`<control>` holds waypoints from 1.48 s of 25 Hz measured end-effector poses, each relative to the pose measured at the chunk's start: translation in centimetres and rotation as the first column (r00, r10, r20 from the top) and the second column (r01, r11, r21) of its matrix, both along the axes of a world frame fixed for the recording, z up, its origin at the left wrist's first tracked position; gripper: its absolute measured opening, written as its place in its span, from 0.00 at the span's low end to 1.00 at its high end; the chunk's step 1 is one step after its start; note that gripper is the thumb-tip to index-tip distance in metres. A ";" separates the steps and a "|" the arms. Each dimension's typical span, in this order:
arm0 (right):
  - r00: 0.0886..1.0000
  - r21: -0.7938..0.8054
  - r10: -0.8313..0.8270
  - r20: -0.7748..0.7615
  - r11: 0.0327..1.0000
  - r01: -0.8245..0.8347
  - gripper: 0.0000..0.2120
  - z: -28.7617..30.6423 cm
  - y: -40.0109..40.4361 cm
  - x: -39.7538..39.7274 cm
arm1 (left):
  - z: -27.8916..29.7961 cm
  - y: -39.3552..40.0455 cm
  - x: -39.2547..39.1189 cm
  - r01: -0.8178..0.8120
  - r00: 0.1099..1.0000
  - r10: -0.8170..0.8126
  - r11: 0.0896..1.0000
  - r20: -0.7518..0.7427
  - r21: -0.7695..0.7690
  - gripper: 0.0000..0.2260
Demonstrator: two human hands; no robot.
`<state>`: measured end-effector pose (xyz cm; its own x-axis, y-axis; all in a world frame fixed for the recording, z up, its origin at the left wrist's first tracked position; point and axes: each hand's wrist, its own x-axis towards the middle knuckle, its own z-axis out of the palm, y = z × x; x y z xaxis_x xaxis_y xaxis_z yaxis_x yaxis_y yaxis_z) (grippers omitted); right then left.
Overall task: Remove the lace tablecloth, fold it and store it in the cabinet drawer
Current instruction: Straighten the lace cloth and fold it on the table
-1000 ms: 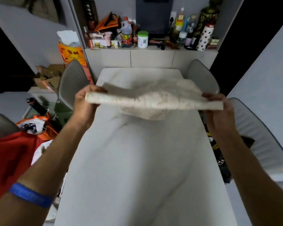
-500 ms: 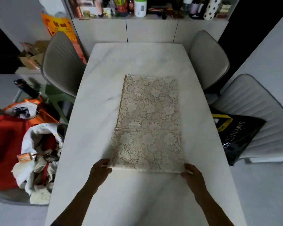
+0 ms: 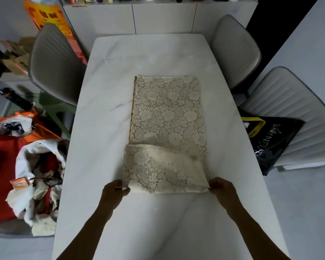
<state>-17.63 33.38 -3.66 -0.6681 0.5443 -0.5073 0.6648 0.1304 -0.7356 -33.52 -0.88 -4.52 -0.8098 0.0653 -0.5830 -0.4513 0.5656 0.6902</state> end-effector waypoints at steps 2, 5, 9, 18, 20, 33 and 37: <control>0.993 0.052 0.118 0.001 0.992 -0.118 0.21 -0.3 0.0 2.6 | 0.2 -1.6 1.2 0.190 0.980 -0.193 0.980 -0.057 -0.059 0.07; 0.969 0.056 0.239 0.066 0.969 -0.242 0.21 -1.2 -0.1 6.0 | 0.0 -4.4 3.7 0.567 0.729 -0.646 0.756 -0.226 -0.328 0.11; 0.982 0.092 0.148 0.117 0.983 -0.159 0.13 -1.4 -0.8 7.0 | -0.2 -5.1 5.7 0.446 0.828 -0.491 0.869 -0.270 -0.215 0.19; 0.971 -0.116 -0.132 0.202 0.981 0.157 0.10 -1.8 -4.7 11.6 | 0.0 -1.6 11.3 0.000 0.997 0.015 0.983 0.078 -0.186 0.08; 0.976 -0.044 -0.141 0.165 0.988 0.150 0.07 -1.8 -4.6 12.3 | 0.0 -1.6 11.9 -0.118 0.992 0.122 0.988 0.033 -0.102 0.07; 0.947 -0.069 0.319 -0.027 0.945 -0.320 0.19 -2.3 -1.1 13.2 | -0.9 -5.4 9.1 0.584 0.804 -0.591 0.805 -0.064 -0.103 0.28; 0.726 0.419 0.670 0.154 0.621 -0.662 0.22 -2.9 0.0 13.0 | -2.0 -6.2 9.2 0.662 0.683 -0.694 0.720 -0.229 -0.208 0.31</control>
<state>-4.60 33.42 -6.56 -0.9396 0.0963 -0.3286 0.2599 0.8253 -0.5013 -24.34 -7.08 -6.54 -0.6900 0.6146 -0.3824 0.2801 0.7138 0.6419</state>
